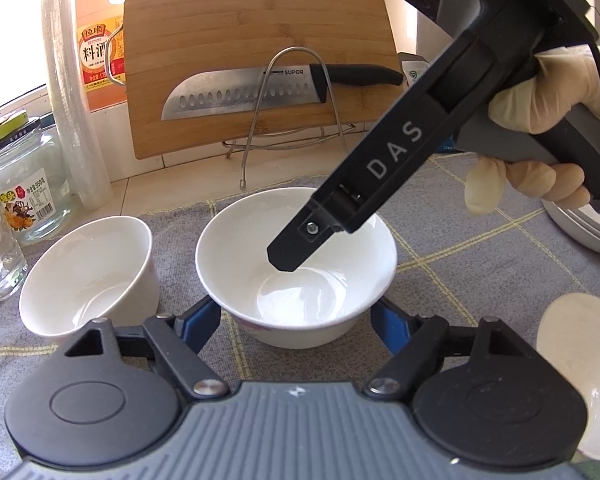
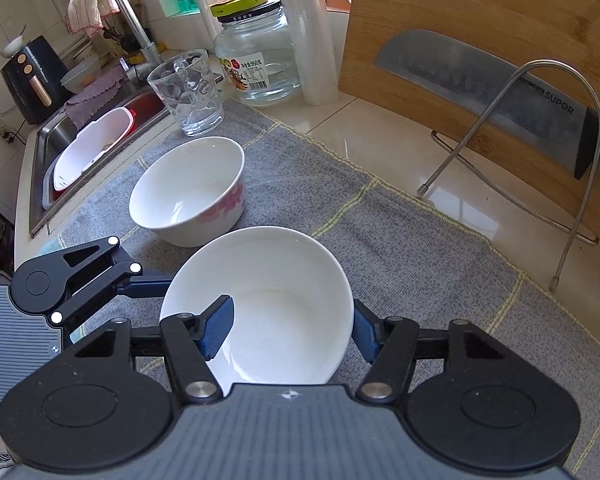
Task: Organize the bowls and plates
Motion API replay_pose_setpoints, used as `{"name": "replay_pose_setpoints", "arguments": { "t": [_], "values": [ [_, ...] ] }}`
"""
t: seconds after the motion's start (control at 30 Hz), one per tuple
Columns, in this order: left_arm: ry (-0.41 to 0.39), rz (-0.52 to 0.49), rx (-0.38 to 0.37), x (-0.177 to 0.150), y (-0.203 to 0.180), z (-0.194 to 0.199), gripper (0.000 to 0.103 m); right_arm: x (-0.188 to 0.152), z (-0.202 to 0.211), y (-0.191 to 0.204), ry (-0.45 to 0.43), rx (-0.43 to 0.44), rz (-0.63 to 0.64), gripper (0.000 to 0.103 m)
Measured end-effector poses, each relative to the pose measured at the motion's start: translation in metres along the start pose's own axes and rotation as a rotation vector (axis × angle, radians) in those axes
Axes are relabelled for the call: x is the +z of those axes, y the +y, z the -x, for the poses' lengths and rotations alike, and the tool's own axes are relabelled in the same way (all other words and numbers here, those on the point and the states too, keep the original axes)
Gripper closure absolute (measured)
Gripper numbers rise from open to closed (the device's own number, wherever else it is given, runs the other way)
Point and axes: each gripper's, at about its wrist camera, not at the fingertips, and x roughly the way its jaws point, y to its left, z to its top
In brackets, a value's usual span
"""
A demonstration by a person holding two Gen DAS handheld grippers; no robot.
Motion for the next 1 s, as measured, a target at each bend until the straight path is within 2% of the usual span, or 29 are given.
{"name": "replay_pose_setpoints", "arguments": {
  "t": [0.47,1.0],
  "values": [
    [0.005,-0.013,-0.015,0.003,-0.019,0.034,0.021,-0.015,0.04,0.021,-0.02,0.012,-0.003,0.035],
    [-0.001,-0.034,-0.052,-0.006,-0.065,0.081,0.021,-0.063,0.088,0.051,-0.036,-0.014,-0.007,0.035]
  ]
}}
